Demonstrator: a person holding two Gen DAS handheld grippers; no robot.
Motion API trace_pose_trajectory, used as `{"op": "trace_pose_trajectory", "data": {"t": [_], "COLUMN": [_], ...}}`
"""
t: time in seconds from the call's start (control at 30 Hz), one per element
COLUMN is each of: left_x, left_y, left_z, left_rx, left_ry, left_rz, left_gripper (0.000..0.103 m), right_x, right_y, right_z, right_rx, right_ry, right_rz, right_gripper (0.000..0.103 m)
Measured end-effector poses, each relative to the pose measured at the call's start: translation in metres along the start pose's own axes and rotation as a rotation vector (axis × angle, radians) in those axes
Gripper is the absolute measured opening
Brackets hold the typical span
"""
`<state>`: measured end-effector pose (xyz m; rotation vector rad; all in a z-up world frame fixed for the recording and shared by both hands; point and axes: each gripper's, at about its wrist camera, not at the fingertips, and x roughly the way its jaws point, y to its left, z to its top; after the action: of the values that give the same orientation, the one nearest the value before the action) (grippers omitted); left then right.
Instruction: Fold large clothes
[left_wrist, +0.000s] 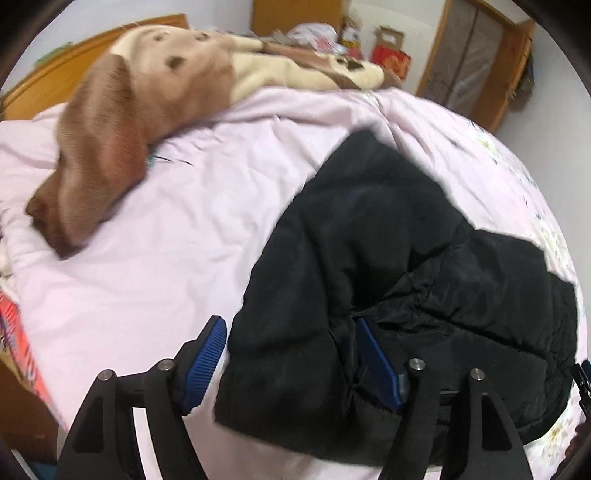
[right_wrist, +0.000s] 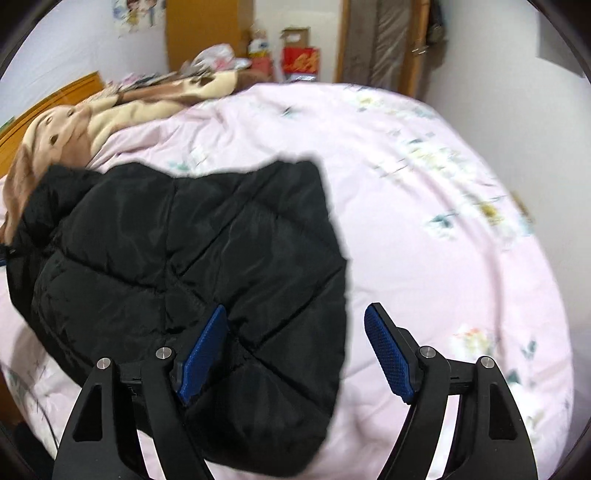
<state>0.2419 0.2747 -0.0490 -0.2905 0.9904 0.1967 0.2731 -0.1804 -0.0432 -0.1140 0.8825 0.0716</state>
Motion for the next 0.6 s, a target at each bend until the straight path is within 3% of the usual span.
{"op": "trace_pose_trajectory", "data": {"t": [0.07, 0.17, 0.43, 0.6], "left_x": [-0.025, -0.045, -0.038, -0.070], "left_y": [-0.001, -0.006, 0.017, 0.000], "left_z": [-0.007, -0.020, -0.040, -0.080], "left_rx": [-0.012, 0.059, 0.102, 0.172], "left_ry": [-0.016, -0.045, -0.074, -0.106], "left_rz": [-0.030, -0.046, -0.099, -0.022], "left_gripper": [0.073, 0.074, 0.074, 0.074], "right_x": [-0.012, -0.036, -0.082, -0.110], "right_y": [-0.003, 0.000, 0.031, 0.049], "right_z": [0.000, -0.005, -0.031, -0.050], "right_rx": [0.037, 0.056, 0.057, 0.063], "right_ry": [-0.014, -0.030, -0.051, -0.066], "right_rz": [-0.007, 0.011, 0.057, 0.059], "right_gripper": [0.077, 0.077, 0.077, 0.077]}}
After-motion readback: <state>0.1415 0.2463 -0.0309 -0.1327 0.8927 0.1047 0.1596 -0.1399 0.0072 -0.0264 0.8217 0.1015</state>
